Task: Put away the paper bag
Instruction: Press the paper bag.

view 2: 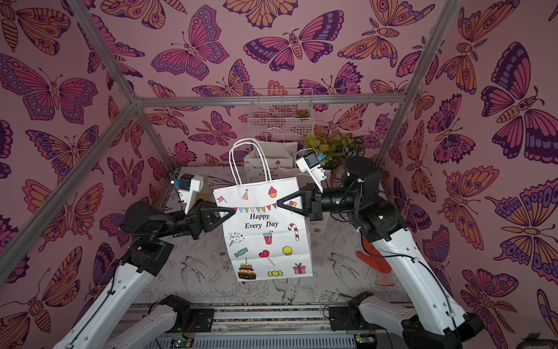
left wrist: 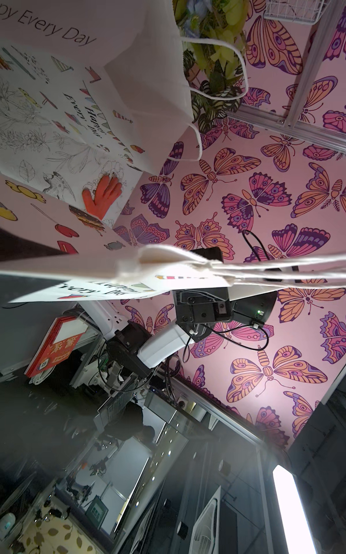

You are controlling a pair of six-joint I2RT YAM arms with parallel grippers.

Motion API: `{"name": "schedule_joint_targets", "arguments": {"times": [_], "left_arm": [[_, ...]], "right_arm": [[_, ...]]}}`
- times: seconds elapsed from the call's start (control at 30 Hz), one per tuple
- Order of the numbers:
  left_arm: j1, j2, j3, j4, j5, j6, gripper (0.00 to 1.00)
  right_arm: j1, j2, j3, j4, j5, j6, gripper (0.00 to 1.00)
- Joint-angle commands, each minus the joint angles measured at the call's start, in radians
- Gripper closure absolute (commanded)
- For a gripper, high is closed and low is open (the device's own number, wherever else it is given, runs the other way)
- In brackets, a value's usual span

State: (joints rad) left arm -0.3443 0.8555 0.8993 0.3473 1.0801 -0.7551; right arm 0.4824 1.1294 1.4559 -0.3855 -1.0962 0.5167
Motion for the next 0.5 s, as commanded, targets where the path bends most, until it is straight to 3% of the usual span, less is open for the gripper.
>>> {"name": "schedule_joint_targets", "arguments": {"times": [0.0, 0.1, 0.17, 0.47], "left_arm": [[0.002, -0.011, -0.005, -0.025, -0.013, 0.034, 1.00], [0.002, -0.012, -0.003, -0.033, -0.020, 0.038, 1.00], [0.002, -0.012, -0.002, -0.036, -0.026, 0.039, 1.00], [0.003, 0.000, -0.002, -0.039, -0.021, 0.040, 1.00]], "right_arm": [[0.008, -0.034, 0.023, 0.028, -0.025, 0.008, 0.74], [0.011, -0.045, -0.012, 0.111, -0.045, 0.070, 0.52], [0.021, -0.051, -0.027, 0.125, -0.040, 0.078, 0.44], [0.030, -0.005, 0.095, 0.004, 0.055, -0.023, 0.43]]}}
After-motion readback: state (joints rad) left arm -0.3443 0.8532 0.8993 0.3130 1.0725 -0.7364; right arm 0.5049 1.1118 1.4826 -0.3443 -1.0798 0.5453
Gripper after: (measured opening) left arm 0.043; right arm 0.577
